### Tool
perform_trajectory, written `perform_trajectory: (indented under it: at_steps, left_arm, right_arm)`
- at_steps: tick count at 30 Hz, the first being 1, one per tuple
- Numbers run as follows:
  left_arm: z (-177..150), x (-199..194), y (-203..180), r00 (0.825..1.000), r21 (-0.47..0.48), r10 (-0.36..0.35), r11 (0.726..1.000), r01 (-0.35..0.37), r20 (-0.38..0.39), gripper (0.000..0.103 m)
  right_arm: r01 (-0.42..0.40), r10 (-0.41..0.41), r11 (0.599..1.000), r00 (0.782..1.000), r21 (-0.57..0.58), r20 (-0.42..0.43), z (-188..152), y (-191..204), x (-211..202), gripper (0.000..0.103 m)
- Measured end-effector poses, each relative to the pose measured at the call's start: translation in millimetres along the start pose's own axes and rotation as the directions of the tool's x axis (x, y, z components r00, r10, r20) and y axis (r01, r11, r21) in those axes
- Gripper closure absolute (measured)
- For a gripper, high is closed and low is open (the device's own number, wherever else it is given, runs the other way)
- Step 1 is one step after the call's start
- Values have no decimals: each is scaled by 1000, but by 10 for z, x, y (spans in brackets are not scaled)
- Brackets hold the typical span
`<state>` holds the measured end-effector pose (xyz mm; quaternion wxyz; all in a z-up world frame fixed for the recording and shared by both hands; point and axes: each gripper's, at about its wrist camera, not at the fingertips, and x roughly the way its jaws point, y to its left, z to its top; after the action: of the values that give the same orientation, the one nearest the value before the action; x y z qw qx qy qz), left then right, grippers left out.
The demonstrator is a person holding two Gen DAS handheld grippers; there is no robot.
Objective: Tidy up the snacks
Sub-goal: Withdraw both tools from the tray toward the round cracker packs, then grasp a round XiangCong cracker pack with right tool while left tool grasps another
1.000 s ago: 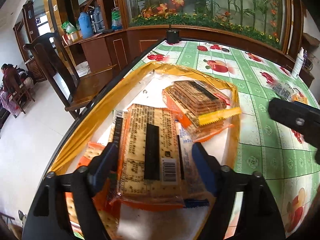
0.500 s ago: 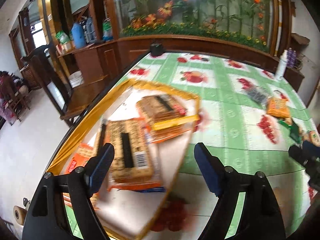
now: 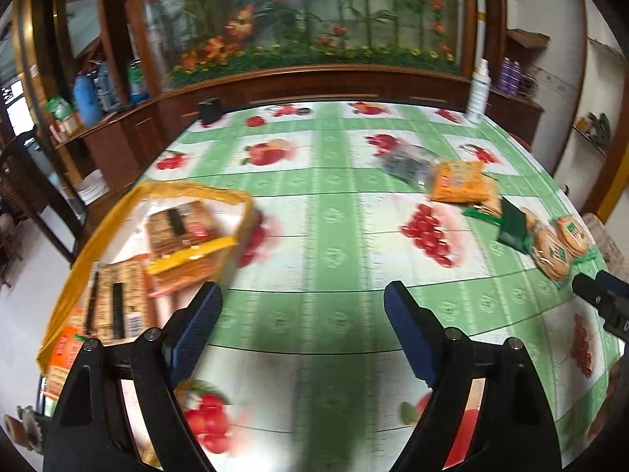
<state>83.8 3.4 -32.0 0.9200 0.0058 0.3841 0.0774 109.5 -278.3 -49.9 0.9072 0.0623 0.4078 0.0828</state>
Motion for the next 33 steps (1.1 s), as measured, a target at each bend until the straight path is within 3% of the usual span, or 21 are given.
perform_trajectory:
  at_steps: [14,24,29,33]
  left_arm:
    - [17,80,-591,992,69,-118,990,120,-41,18]
    - [32,212,-810,982,77,-171,981,177,-80,19]
    - [55,309,-919,970,70,-216,972,225,-115,19]
    - [72,380,-1054,951,54,-270,958,280,-151,19]
  right_arm:
    - [81,-81,993,997,86,-9,88,-511,77,12]
    - [178,-169,964,984,196,-64,484,-1010,415,12]
    - [243,-221,955,965,170,-139,630,-1071,710,8]
    - [313,-297,947,936,66,-188,718,-1059,916,2]
